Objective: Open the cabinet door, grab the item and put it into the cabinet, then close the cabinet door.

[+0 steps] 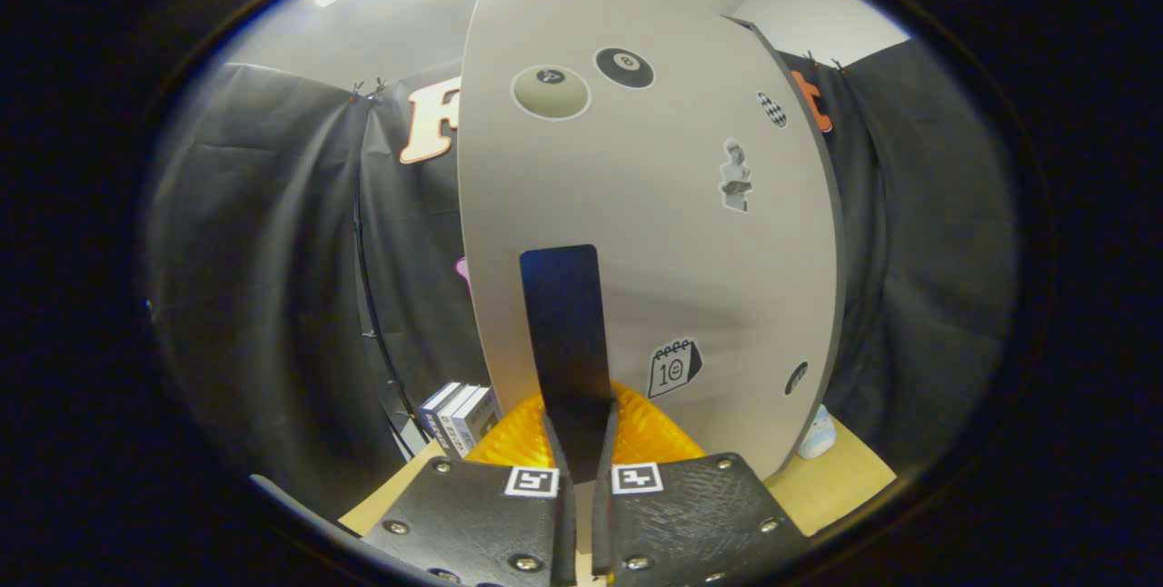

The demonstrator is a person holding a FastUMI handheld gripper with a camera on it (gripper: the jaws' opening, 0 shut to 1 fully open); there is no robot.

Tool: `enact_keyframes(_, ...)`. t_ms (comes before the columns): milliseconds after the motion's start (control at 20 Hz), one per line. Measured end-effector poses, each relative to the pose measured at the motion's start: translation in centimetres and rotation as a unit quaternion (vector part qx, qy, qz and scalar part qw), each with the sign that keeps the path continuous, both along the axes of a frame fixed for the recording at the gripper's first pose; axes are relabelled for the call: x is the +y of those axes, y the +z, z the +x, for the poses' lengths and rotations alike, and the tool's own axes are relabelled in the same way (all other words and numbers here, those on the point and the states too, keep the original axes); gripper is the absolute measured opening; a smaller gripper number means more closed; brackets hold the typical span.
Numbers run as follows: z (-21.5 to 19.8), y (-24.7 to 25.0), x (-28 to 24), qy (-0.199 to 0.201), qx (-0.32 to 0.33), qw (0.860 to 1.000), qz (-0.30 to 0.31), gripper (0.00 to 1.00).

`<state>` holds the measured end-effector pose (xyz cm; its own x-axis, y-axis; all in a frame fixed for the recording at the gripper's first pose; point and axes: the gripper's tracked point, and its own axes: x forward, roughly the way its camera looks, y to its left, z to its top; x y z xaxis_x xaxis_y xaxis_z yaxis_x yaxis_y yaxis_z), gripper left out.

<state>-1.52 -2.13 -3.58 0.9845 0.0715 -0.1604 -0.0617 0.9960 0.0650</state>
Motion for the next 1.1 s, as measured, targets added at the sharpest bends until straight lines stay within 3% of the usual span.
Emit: enact_keyframes(1100, -5.2, 0.9, -6.0, -0.063, 0.004, 0.998, 0.018, 0.06)
